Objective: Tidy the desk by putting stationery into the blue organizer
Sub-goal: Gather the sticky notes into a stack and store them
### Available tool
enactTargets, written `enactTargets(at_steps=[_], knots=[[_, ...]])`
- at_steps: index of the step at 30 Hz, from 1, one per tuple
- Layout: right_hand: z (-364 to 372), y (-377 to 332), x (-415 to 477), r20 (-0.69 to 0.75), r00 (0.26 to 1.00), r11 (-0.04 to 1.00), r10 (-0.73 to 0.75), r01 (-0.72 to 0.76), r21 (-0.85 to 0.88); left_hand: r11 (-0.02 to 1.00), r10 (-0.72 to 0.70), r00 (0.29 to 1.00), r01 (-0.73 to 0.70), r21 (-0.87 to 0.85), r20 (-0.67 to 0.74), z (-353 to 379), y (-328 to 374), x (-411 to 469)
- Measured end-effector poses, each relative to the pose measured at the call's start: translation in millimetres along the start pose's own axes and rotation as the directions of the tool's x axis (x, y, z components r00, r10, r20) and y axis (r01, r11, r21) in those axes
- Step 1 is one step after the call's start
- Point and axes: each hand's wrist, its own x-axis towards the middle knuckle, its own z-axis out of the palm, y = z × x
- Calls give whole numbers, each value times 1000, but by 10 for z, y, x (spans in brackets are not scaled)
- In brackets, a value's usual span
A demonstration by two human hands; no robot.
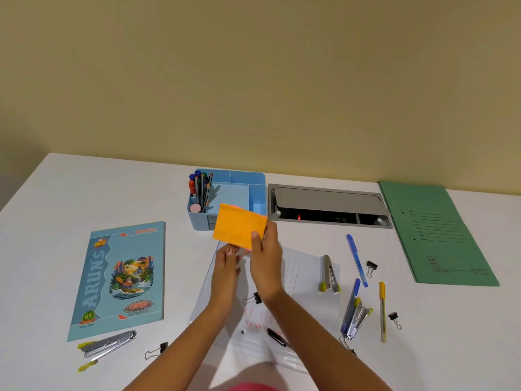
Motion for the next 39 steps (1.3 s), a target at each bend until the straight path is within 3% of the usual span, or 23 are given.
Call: enactTargets(at_steps=[5,9,12,16,26,39], knots=[[-79,-266,456,-139,976,980,-167,148,-134,880,45,999,-25,474,-29,-211,-236,349],[-82,-318,788,-204,923,891,-328,230,-391,594,126,977,-212,776,171,-342,-475,499],[-47,-304,995,-109,932,811,-346,239,-534,400,82,957,-287,871,278,-385,-632,505],[41,-232,1184,67,965,598,-253,211,-773,201,70,950,-312,928,304,-371,-751,481],[293,36,1241,133,972,492,-193,213,-844,145,88,944,-327,934,317,-396,-871,530],[157,102,1164,65,964,533,-260,199,-823,166,102,944,-327,930,313,-400,-866,521]])
